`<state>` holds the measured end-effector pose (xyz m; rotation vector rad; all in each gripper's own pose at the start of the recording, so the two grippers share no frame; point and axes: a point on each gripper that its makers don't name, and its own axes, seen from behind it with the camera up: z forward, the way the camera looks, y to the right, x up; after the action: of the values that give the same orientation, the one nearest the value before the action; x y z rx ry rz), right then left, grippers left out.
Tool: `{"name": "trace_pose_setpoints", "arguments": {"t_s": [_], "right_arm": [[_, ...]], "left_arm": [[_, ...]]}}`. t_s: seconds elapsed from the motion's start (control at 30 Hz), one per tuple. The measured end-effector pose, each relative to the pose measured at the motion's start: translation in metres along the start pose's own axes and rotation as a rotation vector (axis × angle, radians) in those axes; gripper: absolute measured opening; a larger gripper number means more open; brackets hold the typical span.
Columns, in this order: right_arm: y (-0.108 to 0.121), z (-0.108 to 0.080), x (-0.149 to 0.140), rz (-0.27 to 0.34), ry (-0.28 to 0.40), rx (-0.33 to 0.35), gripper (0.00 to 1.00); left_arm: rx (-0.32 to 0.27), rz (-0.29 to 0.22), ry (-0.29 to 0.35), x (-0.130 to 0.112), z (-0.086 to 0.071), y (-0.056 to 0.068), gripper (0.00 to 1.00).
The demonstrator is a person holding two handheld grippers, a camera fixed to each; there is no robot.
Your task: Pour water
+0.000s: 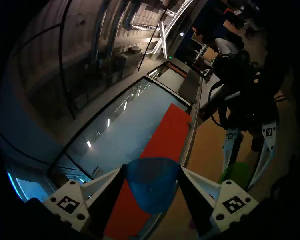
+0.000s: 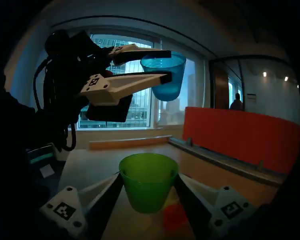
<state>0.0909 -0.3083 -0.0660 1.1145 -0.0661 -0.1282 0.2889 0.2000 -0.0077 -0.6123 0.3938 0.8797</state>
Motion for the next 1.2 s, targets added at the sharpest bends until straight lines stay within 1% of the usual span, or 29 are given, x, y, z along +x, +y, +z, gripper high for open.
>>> {"name": "trace_pose_setpoints", "arguments": {"t_s": [0.17, 0.4, 0.6, 0.8, 1.2], "right_arm": [[0.002, 0.0, 0.0, -0.002, -0.001, -0.007, 0.89], [0.003, 0.001, 0.002, -0.008, 0.001, -0.011, 0.89], [0.002, 0.001, 0.005, -0.011, 0.002, -0.011, 0.89], [0.003, 0.001, 0.004, -0.019, 0.0, -0.017, 0.89], [0.006, -0.001, 0.003, -0.014, 0.004, -0.022, 0.89]], "left_arm": [[-0.001, 0.028, 0.002, 0.001, 0.0, 0.001, 0.88], [-0.004, 0.046, 0.01, 0.006, 0.0, 0.0, 0.88], [-0.002, 0.082, 0.01, 0.009, 0.001, 0.0, 0.88], [-0.002, 0.099, 0.011, 0.011, 0.002, 0.001, 0.88], [0.002, 0.156, 0.009, 0.013, 0.004, 0.002, 0.88]]}}
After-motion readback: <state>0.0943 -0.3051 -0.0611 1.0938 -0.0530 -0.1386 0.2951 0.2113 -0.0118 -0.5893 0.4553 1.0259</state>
